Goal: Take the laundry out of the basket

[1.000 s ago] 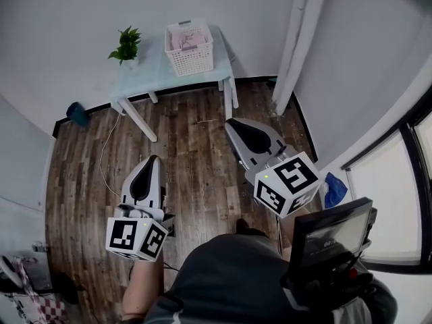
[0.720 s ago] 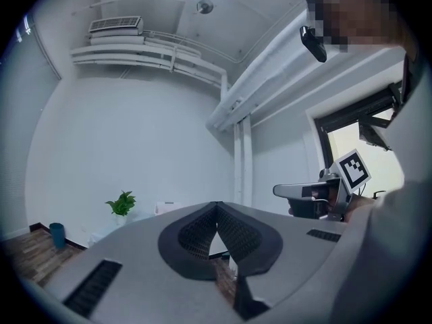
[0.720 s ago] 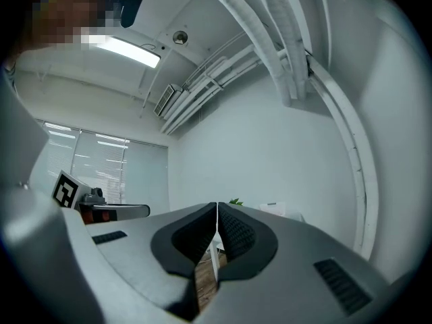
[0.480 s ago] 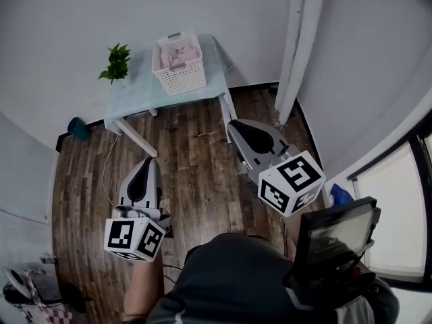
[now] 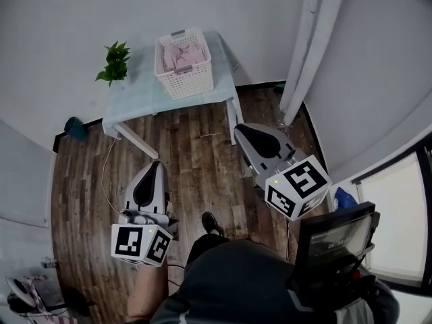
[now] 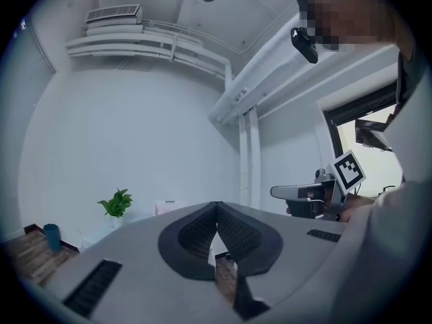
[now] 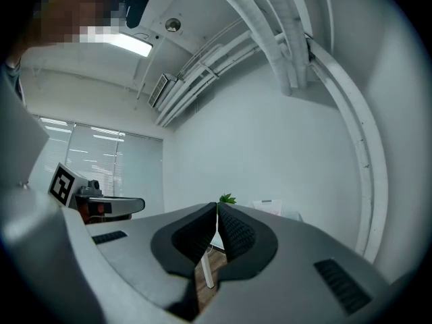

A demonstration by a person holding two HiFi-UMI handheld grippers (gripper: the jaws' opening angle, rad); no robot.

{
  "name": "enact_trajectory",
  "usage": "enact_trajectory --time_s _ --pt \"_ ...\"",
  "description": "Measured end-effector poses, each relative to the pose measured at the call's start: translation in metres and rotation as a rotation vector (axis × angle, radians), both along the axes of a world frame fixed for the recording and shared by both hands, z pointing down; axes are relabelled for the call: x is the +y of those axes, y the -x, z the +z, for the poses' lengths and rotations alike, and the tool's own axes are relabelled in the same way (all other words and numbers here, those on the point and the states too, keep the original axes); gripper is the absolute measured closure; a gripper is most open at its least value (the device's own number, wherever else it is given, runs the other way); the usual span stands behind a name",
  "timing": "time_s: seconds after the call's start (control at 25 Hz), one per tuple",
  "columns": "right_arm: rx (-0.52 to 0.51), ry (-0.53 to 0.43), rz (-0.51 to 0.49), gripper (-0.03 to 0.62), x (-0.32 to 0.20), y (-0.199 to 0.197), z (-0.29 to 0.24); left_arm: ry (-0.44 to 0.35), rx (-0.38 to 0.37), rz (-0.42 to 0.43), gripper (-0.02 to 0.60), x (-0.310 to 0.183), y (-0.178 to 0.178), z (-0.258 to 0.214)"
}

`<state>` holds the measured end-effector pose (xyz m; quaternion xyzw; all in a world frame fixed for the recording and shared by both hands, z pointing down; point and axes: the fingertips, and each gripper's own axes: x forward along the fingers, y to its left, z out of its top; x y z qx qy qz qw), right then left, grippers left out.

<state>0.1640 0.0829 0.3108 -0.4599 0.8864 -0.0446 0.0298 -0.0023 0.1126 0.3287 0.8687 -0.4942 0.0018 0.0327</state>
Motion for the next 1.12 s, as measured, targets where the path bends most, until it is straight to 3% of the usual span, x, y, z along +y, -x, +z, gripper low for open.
enact_trajectory --time_s 0.4,0.76,0.92,1.12 --pt "0.04 0.016 0.058 0.576 -0.086 0.062 -0.009 0.006 0.03 0.09 0.574 -0.111 0.058 -0.002" --pt "0.097 0.032 0.078 0.575 -0.15 0.118 -0.002 -0.01 0.076 0.135 0.574 -0.173 0.107 -0.002" --pt "0.136 0.027 0.068 0.576 -0.173 0.139 0.001 -0.013 0.046 0.154 0.574 -0.201 0.119 0.002" --pt "0.145 0.035 0.061 0.576 -0.204 0.145 0.002 -0.017 0.07 0.158 0.574 -0.231 0.122 0.0"
